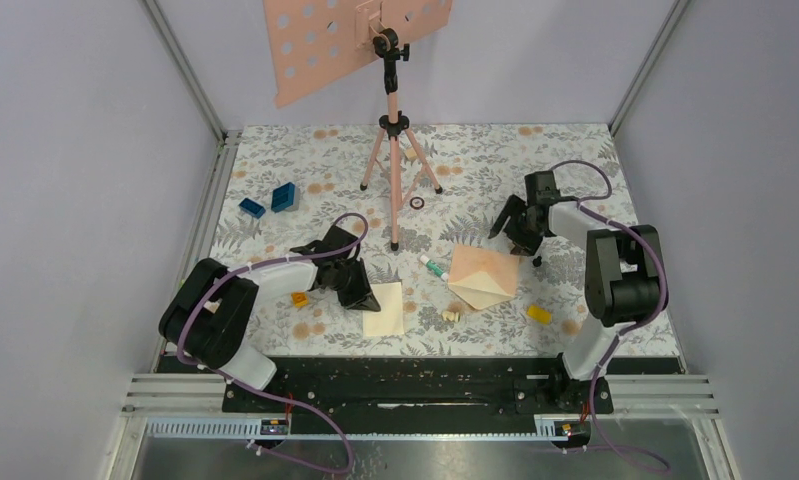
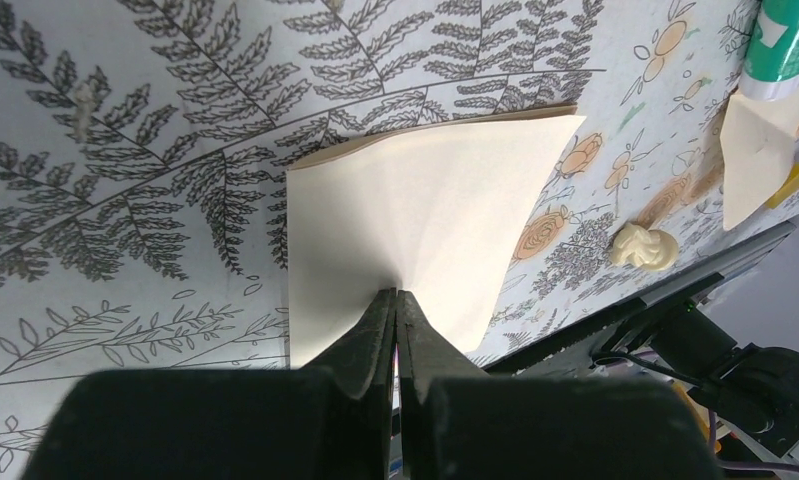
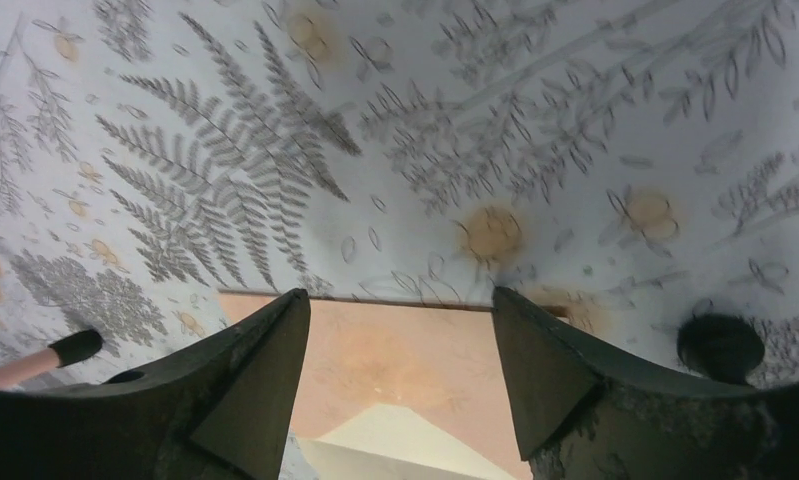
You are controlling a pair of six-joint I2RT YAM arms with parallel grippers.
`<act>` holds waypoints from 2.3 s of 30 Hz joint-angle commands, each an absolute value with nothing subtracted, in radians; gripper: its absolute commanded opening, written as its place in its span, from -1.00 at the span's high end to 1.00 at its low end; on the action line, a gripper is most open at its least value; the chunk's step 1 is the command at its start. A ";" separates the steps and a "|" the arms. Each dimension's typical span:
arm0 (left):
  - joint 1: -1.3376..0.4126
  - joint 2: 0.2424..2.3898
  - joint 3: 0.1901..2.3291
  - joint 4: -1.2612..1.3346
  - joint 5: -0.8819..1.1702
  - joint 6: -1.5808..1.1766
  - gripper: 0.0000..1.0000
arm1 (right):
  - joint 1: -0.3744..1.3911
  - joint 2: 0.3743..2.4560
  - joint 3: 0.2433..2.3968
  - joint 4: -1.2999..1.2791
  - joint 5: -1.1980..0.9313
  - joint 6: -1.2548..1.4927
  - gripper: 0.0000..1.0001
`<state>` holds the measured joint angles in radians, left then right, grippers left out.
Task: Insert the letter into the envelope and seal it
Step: Move the envelope to the center of the board.
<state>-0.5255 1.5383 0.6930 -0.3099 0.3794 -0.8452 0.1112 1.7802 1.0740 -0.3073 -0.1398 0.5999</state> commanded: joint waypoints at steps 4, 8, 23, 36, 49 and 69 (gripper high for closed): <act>-0.531 1.515 0.706 -0.321 0.356 -0.836 1.00 | 0.115 1.612 0.883 -0.330 -0.137 0.668 -0.48; -0.531 1.533 0.717 -0.322 0.360 -0.834 1.00 | 0.115 1.517 0.766 -0.296 -0.150 0.726 -0.45; -0.531 1.570 0.742 -0.318 0.361 -0.830 1.00 | 0.181 1.258 0.522 -0.272 -0.226 0.845 -0.36; -0.530 1.566 0.741 -0.316 0.363 -0.830 1.00 | 0.259 1.011 0.571 -0.409 -0.059 0.722 -0.36; -0.531 1.559 0.753 -0.329 0.362 -0.827 1.00 | 0.557 1.073 0.593 -0.432 -0.118 0.649 -0.05; -0.531 1.556 0.758 -0.343 0.346 -0.825 1.00 | 0.671 1.452 0.685 -0.238 -0.290 0.711 0.28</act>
<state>-0.5259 1.5661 0.7265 -0.3359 0.3794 -0.8379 0.6384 1.3872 0.6300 -0.3531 -0.2237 0.6567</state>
